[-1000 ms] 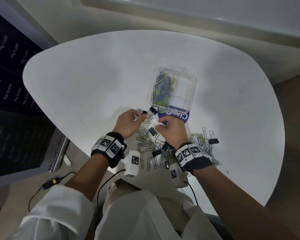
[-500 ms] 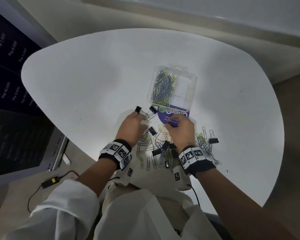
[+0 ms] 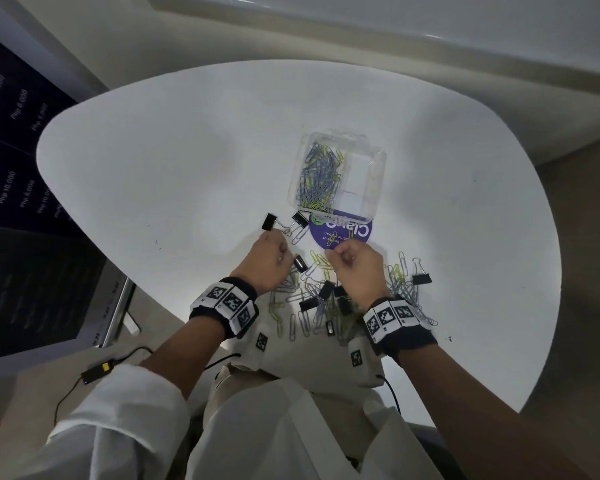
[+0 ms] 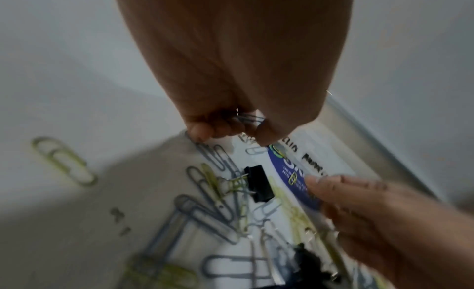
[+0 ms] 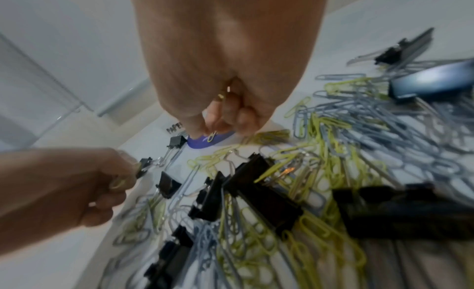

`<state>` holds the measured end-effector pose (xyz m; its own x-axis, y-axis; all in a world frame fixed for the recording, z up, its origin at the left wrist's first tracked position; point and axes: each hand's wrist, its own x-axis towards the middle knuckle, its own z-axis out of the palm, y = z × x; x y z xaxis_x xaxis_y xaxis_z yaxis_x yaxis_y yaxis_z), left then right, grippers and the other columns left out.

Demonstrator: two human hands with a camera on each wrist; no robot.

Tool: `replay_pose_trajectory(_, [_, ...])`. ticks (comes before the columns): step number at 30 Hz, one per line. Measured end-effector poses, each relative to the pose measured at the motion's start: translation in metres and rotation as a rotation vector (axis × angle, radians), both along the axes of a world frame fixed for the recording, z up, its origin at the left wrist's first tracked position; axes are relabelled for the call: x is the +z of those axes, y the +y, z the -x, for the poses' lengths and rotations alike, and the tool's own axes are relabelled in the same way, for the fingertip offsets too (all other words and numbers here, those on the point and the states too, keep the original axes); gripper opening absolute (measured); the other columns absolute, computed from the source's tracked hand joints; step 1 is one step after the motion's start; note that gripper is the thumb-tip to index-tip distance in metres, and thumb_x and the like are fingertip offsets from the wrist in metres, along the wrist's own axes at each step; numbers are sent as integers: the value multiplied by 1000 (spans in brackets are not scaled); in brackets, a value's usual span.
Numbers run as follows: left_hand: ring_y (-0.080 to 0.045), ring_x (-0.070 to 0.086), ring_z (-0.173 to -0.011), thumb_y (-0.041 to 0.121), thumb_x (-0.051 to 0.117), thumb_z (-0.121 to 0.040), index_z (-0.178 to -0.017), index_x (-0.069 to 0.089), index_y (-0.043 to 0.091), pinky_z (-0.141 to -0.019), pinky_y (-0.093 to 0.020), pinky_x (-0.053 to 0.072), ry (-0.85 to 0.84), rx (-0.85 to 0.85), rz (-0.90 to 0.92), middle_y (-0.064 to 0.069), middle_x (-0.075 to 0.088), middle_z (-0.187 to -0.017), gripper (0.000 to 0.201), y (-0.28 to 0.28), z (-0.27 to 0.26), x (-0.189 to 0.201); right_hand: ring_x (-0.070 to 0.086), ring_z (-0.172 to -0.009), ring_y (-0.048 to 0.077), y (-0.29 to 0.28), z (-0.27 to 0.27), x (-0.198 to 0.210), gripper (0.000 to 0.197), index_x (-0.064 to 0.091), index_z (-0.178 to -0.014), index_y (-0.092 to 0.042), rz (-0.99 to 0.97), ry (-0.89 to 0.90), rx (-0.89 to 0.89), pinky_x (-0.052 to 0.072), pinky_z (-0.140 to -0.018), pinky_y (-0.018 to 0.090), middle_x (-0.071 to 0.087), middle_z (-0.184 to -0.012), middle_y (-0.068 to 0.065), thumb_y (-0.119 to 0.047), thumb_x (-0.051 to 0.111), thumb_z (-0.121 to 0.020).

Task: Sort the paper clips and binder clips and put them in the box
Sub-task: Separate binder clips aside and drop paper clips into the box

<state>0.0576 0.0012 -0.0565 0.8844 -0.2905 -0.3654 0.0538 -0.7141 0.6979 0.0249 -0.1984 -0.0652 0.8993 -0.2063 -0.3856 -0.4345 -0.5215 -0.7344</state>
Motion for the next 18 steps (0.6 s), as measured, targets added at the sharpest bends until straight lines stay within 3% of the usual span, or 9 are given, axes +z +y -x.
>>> replay_pose_trajectory(4, [-17,54,-60,11,52,-85,-74,44,11,-60,-29,43,382,399,290,-9,58,-71,14,-2,2,16,47,-52,9,0,2,3,19,64,-109,-9,-400,122,-274,42,-50,19,62,-77,5,-18,48,-103])
replay_pose_trajectory(6, [-20,59,-61,6,59,-77,-67,43,12,-59,-30,44,465,510,446,-14,63,-68,20,-1,2,19,41,-51,11,0,2,3,26,60,-117,-3,-606,168,-400,39,-47,22,58,-78,8,-6,37,-105])
replay_pose_trajectory(8, [-23,62,-63,1,60,-75,-64,41,13,-56,-31,44,480,535,517,-18,63,-69,26,-1,2,20,43,-55,12,-2,1,6,32,58,-119,-2,-670,194,-425,40,-48,23,59,-81,10,5,32,-102])
replay_pose_trajectory(10, [-22,62,-61,-2,60,-75,-64,40,14,-55,-30,44,455,516,507,-21,62,-69,28,-1,3,21,46,-54,11,-4,1,6,37,60,-117,-7,-567,215,-330,41,-48,23,61,-89,11,10,33,-97])
replay_pose_trajectory(13, [-22,61,-58,1,61,-72,-65,41,14,-57,-30,44,406,483,441,-27,61,-69,25,0,6,22,52,-54,3,-8,-1,4,29,66,-113,-16,-263,188,-86,43,-54,17,68,-94,6,-1,48,-95])
replay_pose_trajectory(15, [-22,60,-57,-1,60,-70,-68,43,10,-56,-30,43,393,487,413,-21,59,-65,20,2,8,22,59,-69,6,-7,-1,6,23,69,-110,-18,-123,143,41,49,-67,13,65,-93,3,-7,61,-90])
replay_pose_trajectory(18, [-20,54,-53,-7,55,-70,-72,44,4,-51,-26,41,384,513,416,-12,54,-64,15,5,10,23,55,-89,12,-5,0,5,28,67,-109,-15,45,75,244,46,-82,20,54,-102,1,-19,76,-83])
